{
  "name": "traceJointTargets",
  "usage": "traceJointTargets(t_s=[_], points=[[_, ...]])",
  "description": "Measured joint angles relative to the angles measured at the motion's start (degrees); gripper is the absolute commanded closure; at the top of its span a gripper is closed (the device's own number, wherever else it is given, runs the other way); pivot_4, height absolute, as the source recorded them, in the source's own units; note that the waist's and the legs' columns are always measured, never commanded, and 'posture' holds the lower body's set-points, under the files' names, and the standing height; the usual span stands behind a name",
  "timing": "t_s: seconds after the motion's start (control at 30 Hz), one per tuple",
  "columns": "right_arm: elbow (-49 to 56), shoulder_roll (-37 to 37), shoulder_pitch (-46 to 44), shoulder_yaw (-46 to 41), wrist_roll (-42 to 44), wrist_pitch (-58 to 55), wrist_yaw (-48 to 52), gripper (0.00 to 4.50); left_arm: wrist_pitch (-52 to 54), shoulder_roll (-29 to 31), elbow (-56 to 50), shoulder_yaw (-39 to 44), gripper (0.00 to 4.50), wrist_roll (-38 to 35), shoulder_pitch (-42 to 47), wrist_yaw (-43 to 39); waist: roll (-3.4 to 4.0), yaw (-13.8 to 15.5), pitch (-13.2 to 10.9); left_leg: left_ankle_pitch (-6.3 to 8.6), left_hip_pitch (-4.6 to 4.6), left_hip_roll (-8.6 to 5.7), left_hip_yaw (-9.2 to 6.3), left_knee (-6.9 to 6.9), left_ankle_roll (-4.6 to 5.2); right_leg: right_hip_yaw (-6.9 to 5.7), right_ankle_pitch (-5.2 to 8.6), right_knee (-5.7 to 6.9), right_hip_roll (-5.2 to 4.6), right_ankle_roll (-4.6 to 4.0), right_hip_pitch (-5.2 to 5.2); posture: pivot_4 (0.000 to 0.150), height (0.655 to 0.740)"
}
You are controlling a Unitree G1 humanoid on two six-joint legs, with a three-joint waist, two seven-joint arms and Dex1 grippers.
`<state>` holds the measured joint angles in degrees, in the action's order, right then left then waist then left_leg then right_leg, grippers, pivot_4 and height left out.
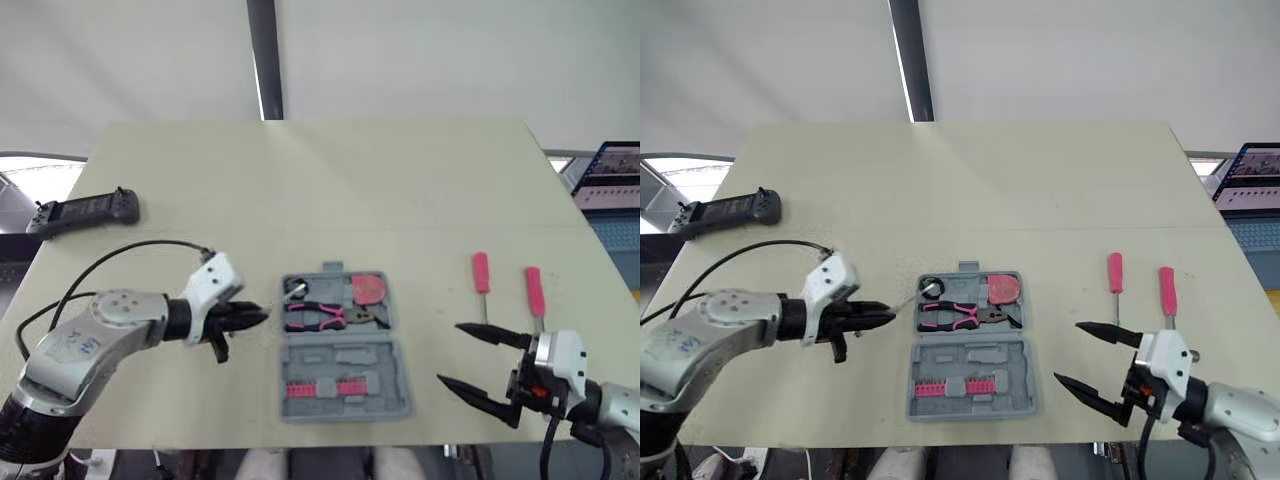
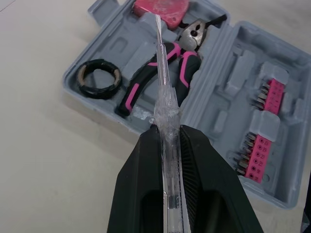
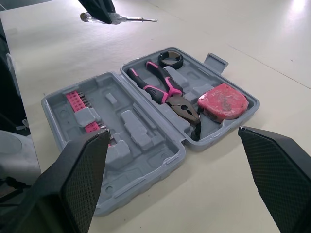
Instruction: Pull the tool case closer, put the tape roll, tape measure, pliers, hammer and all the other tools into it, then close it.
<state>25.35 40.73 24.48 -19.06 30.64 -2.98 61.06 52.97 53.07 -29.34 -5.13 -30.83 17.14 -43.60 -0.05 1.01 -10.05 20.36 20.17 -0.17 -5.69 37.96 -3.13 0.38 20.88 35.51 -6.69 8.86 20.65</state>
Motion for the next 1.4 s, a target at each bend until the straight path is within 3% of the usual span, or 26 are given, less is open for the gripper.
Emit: traceJointTargets(t_s=[0.33, 0.93, 1.4], points=[[0.14, 0.02, 2.59, -0.33, -1.89, 3.04, 0.20, 0.00, -0.64, 0.45, -1.24, -12.61, 4.48, 5.83, 9.17, -5.47, 0.00, 0.10, -0.01, -0.01, 0.01, 0.00, 0.01, 0.02, 0.02, 0.00, 0.00, 0.07, 0.02, 0.00, -0.04, 0.150, 0.7400], [0.52, 0.32, 4.94, -1.94, -4.65, 2.93, -1.44, 0.00, 0.06, -8.50, 3.23, -31.47, 4.48, 18.41, 21.93, -7.97, 0.00, 0.31, -0.01, -0.02, 0.02, -0.02, 0.01, 0.08, 0.05, 0.00, -0.01, 0.10, 0.04, 0.02, -0.07, 0.150, 0.7400], [1.70, 0.60, 7.49, -3.31, -4.64, 1.57, -1.80, 0.00, 3.43, -13.73, 5.60, -38.73, 4.48, 24.59, 25.87, -9.87, 0.00, 0.42, -0.01, -0.03, 0.04, -0.03, 0.00, 0.12, 0.07, 0.00, -0.01, 0.13, 0.04, 0.02, -0.08, 0.150, 0.7400]])
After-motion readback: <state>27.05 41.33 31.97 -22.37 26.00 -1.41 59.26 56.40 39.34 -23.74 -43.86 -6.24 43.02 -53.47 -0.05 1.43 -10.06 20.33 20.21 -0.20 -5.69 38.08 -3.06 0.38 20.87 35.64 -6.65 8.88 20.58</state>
